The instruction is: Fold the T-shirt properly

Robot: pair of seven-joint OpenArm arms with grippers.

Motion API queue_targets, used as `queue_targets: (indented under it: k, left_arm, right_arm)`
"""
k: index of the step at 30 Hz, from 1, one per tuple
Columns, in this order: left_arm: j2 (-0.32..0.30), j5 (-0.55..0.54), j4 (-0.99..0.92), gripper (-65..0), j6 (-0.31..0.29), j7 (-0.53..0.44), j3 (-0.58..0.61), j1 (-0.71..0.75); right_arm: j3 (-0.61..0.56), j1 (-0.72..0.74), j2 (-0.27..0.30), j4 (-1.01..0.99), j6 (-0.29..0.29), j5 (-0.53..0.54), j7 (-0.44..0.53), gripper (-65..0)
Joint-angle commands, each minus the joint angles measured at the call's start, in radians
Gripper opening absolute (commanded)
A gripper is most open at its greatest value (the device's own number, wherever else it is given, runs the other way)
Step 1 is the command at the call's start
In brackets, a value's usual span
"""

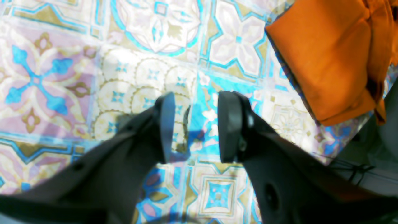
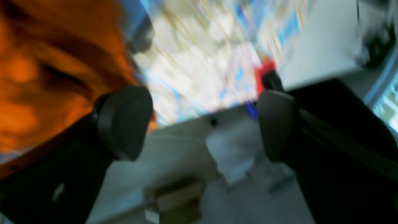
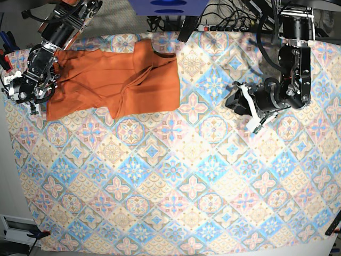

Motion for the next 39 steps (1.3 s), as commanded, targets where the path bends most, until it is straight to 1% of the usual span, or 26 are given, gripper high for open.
queue_targets:
  k: [1, 5, 8, 10, 14, 17, 20, 21, 23, 26, 31, 35, 39]
  left_arm:
    - [-0.012, -0.016, 0.015, -43.7, -0.003, -0.014, -0.005, -0.012]
    - [-0.009, -0.014, 0.015, -43.7, -0.003, -0.014, -0.003, -0.012]
    - [-0.009, -0.014, 0.015, -43.7, -0.003, -0.014, -0.003, -0.012]
    - [-0.009, -0.014, 0.014, -43.7, -0.003, -0.014, -0.003, -0.012]
    - [-0.008, -0.014, 0.014, -43.7, -0.003, -0.014, -0.002, -0.012]
    - [-0.008, -0.014, 0.014, -43.7, -0.003, -0.014, -0.002, -0.012]
    - [-0.008, -0.014, 0.014, -43.7, -0.003, -0.014, -0.002, -0.012]
    - [-0.008, -0.013, 0.014, -43.7, -0.003, -0.014, -0.002, -0.012]
    - [-0.008, -0.013, 0.012, -43.7, -0.003, -0.014, -0.002, -0.012]
    - [-0.008, -0.013, -0.019, -43.7, -0.003, -0.014, -0.002, -0.014]
    - [-0.008, -0.014, -0.055, -43.7, -0.003, -0.015, 0.057, -0.020]
    - [-0.008, -0.014, -0.055, -43.7, -0.003, -0.015, 0.060, -0.019]
    - [-0.008, -0.016, -0.049, -43.7, -0.003, -0.015, 0.057, -0.019]
  right_arm:
    - [0.003, 0.008, 0.008, 0.014, -0.002, -0.013, -0.001, -11.2]
    - [-0.027, 0.009, -0.001, 0.023, -0.002, -0.013, -0.005, -11.2]
    - [-0.069, 0.011, -0.001, 0.026, -0.002, -0.013, -0.043, -11.2]
    - [-0.083, 0.015, -0.001, 0.045, -0.002, -0.010, -0.043, -11.2]
    - [-0.084, 0.018, -0.019, 0.149, -0.002, -0.007, -0.043, -11.2]
    - [-0.075, 0.054, -0.021, 0.220, -0.002, -0.007, -0.043, -11.2]
    - [-0.073, 0.055, -0.022, 0.226, -0.002, -0.009, -0.043, -11.2]
    - [-0.073, 0.052, -0.033, 0.226, -0.002, -0.009, -0.043, -11.2]
    - [-0.046, 0.051, -0.059, 0.220, -0.002, -0.009, -0.043, -11.2]
    - [-0.003, 0.060, -0.074, 0.160, -0.002, -0.006, -0.043, -11.2]
    - [0.075, 0.112, -0.074, 0.019, -0.002, -0.006, -0.043, -11.2]
    - [0.137, 0.115, -0.071, -0.015, -0.002, 0.005, -0.043, -11.2]
    - [0.151, 0.115, -0.067, -0.015, -0.002, 0.152, -0.043, -11.2]
